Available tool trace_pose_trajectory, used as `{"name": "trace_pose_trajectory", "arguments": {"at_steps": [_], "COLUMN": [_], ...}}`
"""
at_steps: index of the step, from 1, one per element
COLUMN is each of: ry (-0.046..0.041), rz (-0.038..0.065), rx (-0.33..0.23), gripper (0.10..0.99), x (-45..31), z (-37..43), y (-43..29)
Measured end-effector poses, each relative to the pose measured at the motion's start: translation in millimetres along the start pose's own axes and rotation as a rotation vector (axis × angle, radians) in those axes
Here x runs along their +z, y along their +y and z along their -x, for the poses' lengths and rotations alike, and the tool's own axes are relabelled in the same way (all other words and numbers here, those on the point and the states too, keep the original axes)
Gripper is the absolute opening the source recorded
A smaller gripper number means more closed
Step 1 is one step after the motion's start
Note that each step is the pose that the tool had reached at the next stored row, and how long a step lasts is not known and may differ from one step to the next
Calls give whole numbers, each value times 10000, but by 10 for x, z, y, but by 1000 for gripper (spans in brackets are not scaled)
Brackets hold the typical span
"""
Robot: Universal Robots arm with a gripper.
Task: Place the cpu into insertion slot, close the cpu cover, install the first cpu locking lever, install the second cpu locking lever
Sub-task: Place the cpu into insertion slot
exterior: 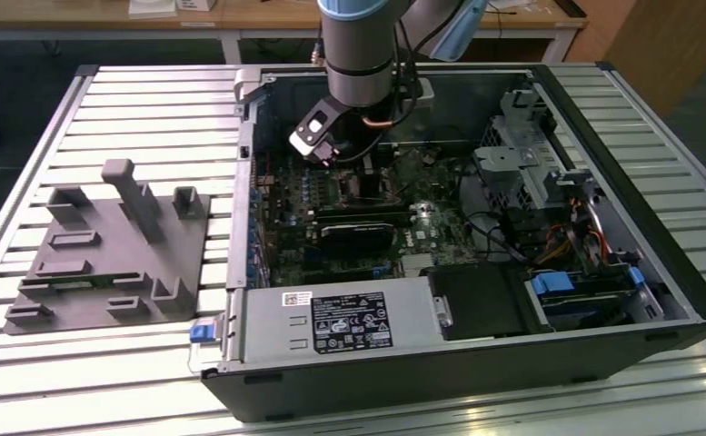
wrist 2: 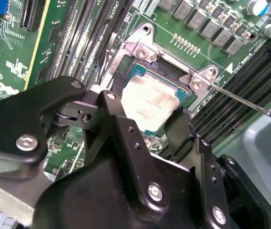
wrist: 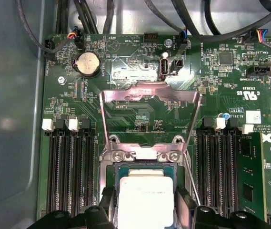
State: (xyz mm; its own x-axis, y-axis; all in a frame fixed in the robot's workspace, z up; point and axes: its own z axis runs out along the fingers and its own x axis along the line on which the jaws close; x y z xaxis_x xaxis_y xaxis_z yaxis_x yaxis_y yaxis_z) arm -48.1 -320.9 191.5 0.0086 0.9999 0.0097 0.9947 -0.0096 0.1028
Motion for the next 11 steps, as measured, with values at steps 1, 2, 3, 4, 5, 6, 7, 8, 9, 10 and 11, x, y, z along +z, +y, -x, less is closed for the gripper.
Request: {"name": "trace_pose_trajectory", "arguments": {"at_steps": [1, 2, 3, 4, 5, 6, 7, 8, 9, 10, 11], "ry": [1, 1, 0, -1, 1, 0, 3, 7, 10, 12, 15], "rz": [0, 1, 0, -1, 1, 0, 1, 1, 1, 1, 0], "rx": [0, 0, 0, 0, 0, 0, 0, 0, 0, 1, 2], "gripper": [612, 612, 612, 612, 612, 612, 612, 612, 612, 612, 612], "x": [-13, -27, -42, -57, -68, -73, -73, -73, -73, -73, -73], "z": [0, 0, 0, 0, -1, -1, -1, -1, -1, -1, -1], "y": [1, 3, 4, 6, 7, 7, 8, 8, 8, 8, 7]}}
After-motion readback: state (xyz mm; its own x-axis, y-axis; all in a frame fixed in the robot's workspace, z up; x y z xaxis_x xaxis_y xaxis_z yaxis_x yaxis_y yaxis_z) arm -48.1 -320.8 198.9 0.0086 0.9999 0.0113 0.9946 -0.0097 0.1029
